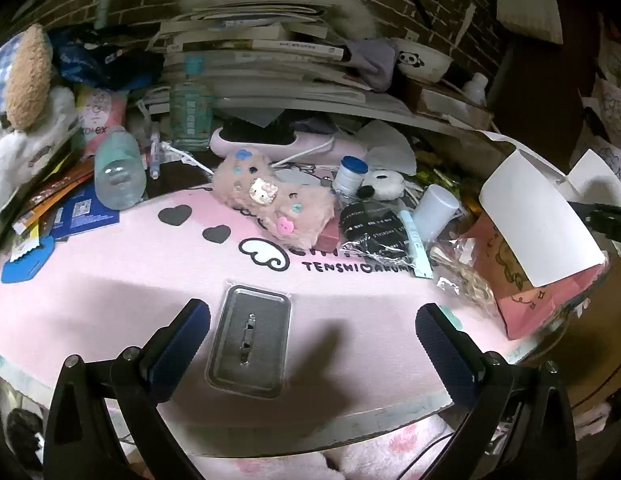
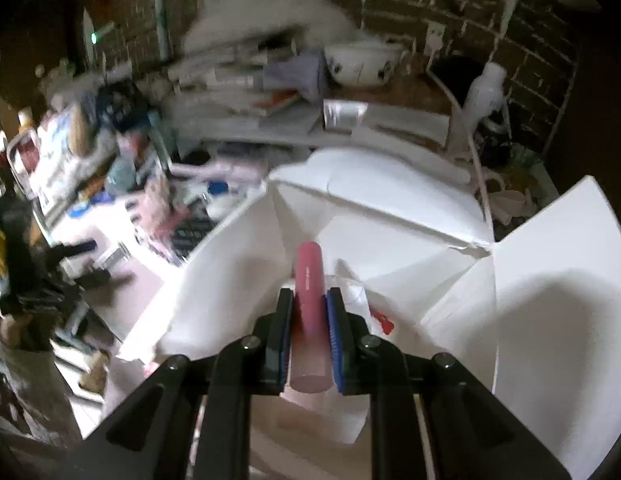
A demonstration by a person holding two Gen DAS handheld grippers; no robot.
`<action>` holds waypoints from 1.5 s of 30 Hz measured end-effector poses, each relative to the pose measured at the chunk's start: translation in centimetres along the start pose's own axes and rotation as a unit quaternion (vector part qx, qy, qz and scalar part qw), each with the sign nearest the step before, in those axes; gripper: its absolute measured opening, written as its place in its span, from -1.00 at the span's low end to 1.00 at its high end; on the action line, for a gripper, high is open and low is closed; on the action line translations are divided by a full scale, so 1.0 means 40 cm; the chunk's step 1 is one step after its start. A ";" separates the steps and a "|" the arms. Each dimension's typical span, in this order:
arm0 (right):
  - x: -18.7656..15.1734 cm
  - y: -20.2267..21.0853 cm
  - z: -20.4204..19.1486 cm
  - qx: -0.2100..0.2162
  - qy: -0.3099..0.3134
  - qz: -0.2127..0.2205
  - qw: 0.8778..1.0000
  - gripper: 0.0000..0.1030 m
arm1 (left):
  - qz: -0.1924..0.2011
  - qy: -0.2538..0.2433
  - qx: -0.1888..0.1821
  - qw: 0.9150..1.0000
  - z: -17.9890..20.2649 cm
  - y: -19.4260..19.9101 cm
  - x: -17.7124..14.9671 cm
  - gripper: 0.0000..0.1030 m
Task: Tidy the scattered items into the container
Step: 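Carry the pink tube into the white box and open the right gripper, then lower the left gripper onto the silver rectangular case and grasp it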
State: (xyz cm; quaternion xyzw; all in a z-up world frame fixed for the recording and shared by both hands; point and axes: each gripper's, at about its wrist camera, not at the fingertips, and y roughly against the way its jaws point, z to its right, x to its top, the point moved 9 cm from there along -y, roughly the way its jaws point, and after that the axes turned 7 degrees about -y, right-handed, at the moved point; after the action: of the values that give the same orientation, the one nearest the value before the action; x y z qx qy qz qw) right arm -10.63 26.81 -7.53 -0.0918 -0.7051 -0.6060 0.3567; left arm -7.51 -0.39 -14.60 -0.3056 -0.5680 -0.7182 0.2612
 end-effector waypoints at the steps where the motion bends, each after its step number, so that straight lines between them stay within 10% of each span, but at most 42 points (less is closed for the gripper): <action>1: 0.001 -0.011 0.000 -0.001 0.000 -0.011 1.000 -0.73 | 0.000 0.000 0.000 1.000 -0.001 0.000 0.000 1.00; 14: -0.016 -0.061 0.014 -0.011 -0.013 -0.114 0.993 -0.69 | -0.013 0.002 0.007 1.000 -0.010 -0.021 -0.011 1.00; 17: -0.009 -0.049 0.022 -0.005 -0.027 -0.106 0.994 -0.19 | -0.022 0.007 0.013 1.000 -0.019 -0.032 -0.020 1.00; 25: 0.048 0.051 -0.009 0.015 -0.027 -0.004 1.000 0.00 | 0.004 0.032 0.036 0.999 -0.068 -0.024 -0.020 0.97; 31: 0.056 0.151 -0.210 0.140 0.029 0.136 0.980 0.18 | 0.036 0.000 0.021 0.999 -0.059 -0.027 -0.024 0.93; 37: 0.012 0.148 -0.447 0.197 0.096 0.227 0.949 0.18 | 0.051 -0.024 0.038 0.998 -0.057 -0.022 -0.029 0.55; 45: -0.006 0.006 -0.553 0.183 0.060 0.225 0.955 0.18 | 0.075 -0.051 0.044 0.995 -0.073 -0.005 -0.045 -0.16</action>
State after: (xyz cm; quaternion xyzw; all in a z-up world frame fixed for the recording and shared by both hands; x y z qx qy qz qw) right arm -1.63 6.58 -7.24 -0.1446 -0.7425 -0.3753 0.5357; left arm -6.86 -3.16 -16.53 -0.3721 -0.5872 -0.6540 0.2984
